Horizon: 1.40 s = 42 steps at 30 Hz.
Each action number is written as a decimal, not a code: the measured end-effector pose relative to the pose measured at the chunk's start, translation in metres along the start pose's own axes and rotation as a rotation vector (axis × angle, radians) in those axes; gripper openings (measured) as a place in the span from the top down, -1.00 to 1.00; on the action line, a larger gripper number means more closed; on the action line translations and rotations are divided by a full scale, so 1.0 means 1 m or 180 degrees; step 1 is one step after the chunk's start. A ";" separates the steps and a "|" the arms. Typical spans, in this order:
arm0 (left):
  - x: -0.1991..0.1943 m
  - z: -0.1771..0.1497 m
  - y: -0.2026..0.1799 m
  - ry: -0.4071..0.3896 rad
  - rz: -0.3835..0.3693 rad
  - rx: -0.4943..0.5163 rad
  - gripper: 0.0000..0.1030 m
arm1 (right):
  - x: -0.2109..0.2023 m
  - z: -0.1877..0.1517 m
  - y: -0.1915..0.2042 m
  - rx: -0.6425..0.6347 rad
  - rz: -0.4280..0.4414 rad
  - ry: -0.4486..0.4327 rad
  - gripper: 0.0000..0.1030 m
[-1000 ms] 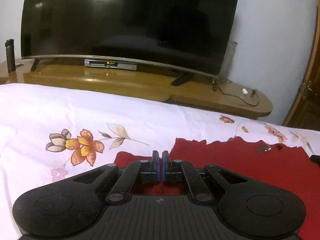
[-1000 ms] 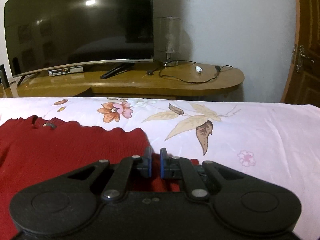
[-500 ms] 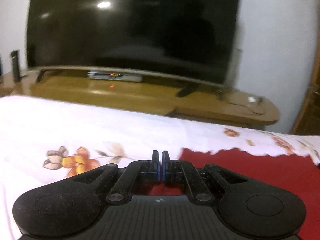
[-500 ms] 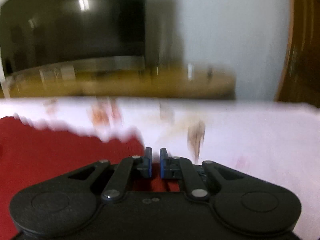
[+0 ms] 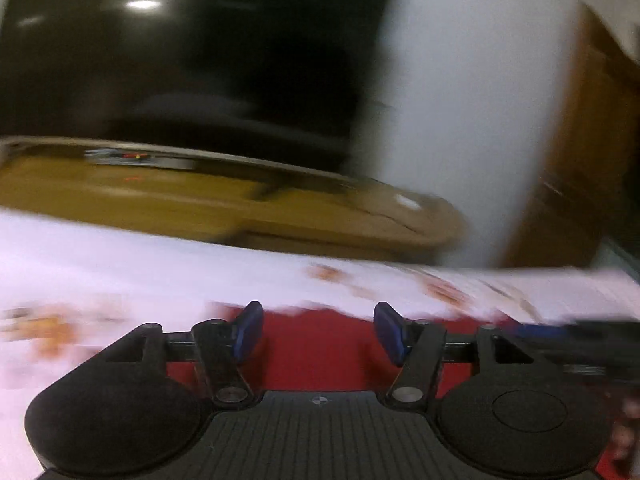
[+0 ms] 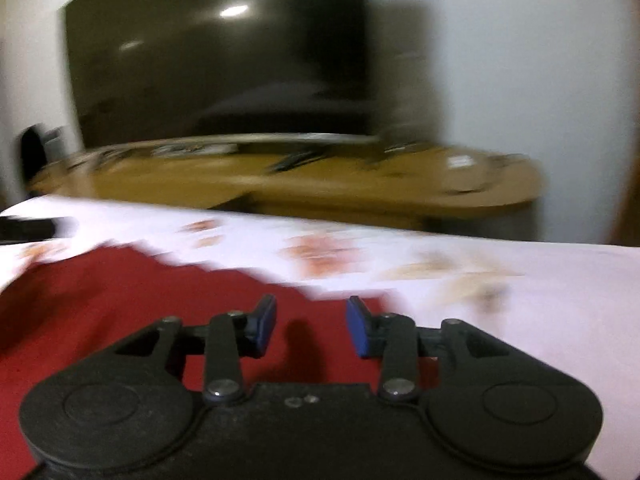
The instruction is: Fold small clothes
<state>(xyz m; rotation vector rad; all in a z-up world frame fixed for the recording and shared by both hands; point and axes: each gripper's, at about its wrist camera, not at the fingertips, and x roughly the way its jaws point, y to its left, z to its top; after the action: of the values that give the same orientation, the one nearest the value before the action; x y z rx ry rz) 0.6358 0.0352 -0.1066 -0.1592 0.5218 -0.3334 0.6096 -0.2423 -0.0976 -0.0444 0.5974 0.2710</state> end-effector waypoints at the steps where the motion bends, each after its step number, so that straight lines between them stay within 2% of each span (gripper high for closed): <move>1: 0.010 -0.004 -0.014 0.0117 -0.0108 0.0122 -0.17 | 0.007 0.000 0.013 -0.0037 0.0125 0.0067 0.27; 3: 0.025 -0.010 -0.030 0.0375 -0.0102 0.0303 -0.17 | 0.020 -0.001 0.037 -0.0194 0.0265 0.0168 0.28; 4: 0.033 -0.015 -0.030 0.0525 -0.0024 0.0418 -0.17 | 0.026 -0.003 0.043 -0.0308 0.0257 0.0240 0.28; 5: 0.033 -0.021 -0.022 0.0528 0.0046 0.0526 -0.17 | 0.031 -0.006 0.048 -0.0441 0.0209 0.0292 0.26; 7: 0.024 -0.021 -0.001 0.0502 0.0074 0.0432 -0.17 | 0.028 -0.006 0.041 -0.0599 0.0212 0.0282 0.07; 8: 0.016 -0.022 0.007 0.0496 0.0151 0.0491 -0.17 | 0.024 -0.006 0.031 -0.0571 0.0198 0.0283 -0.11; 9: 0.012 -0.023 0.014 0.0500 0.0349 0.0604 -0.31 | 0.021 -0.005 0.018 -0.0496 0.0180 0.0278 -0.14; 10: 0.009 -0.023 0.024 0.0496 0.0366 0.0591 -0.42 | 0.018 -0.006 0.005 -0.0443 0.0097 0.0295 -0.11; 11: 0.003 -0.022 0.035 0.0481 0.0380 0.0461 -0.45 | 0.017 -0.009 -0.008 -0.0463 -0.0121 0.0339 -0.06; 12: 0.001 -0.020 0.043 0.0512 0.0446 0.0442 -0.45 | 0.012 -0.014 -0.026 -0.0415 -0.0214 0.0335 -0.05; 13: 0.002 -0.020 0.046 0.0500 0.0548 0.0496 -0.45 | 0.008 -0.016 -0.044 -0.0249 -0.0138 0.0338 -0.05; 14: 0.005 -0.019 0.050 0.0505 0.0547 0.0454 -0.45 | 0.004 -0.019 -0.052 -0.0168 -0.0088 0.0332 -0.04; 15: 0.006 -0.019 0.049 0.0505 0.0560 0.0445 -0.45 | 0.003 -0.020 -0.054 -0.0204 -0.0112 0.0310 -0.12; 18: 0.007 -0.018 0.044 0.0494 0.0641 0.0550 -0.45 | 0.005 -0.022 -0.049 -0.0182 -0.0225 0.0310 -0.11; 25: 0.005 -0.015 0.045 0.0514 0.0645 0.0532 -0.45 | -0.002 -0.028 -0.060 0.0005 -0.0183 0.0219 -0.11; 27: -0.001 -0.013 0.040 0.0488 0.0686 0.0547 -0.45 | -0.015 -0.027 -0.058 0.0056 -0.0185 0.0097 0.17; 28: -0.008 -0.011 0.036 0.0470 0.0695 0.0557 -0.45 | -0.022 -0.026 -0.057 0.0079 -0.0177 0.0038 0.20; 31: -0.030 -0.003 0.015 0.0288 0.0546 0.0592 -0.45 | -0.040 -0.024 -0.047 0.0056 -0.0083 -0.0111 0.16; 33: -0.035 0.000 0.000 0.0253 0.0423 0.0569 -0.45 | -0.043 -0.023 -0.035 -0.0004 0.0048 -0.0113 0.12; 38: -0.028 -0.010 -0.033 0.0401 0.0216 0.0616 -0.46 | -0.033 -0.023 0.009 -0.0220 0.0400 0.0006 0.13; 41: -0.022 -0.022 -0.041 0.0509 0.0167 0.0568 -0.46 | -0.022 -0.025 0.034 -0.0425 0.0428 0.0096 0.12; 42: -0.019 -0.026 -0.043 0.0562 0.0164 0.0591 -0.46 | -0.021 -0.026 0.039 -0.0478 0.0423 0.0098 0.03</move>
<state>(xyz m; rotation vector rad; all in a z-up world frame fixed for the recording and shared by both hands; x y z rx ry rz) 0.5950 0.0000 -0.1099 0.0642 0.6650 -0.3455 0.5680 -0.2128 -0.1060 -0.1542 0.6106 0.4446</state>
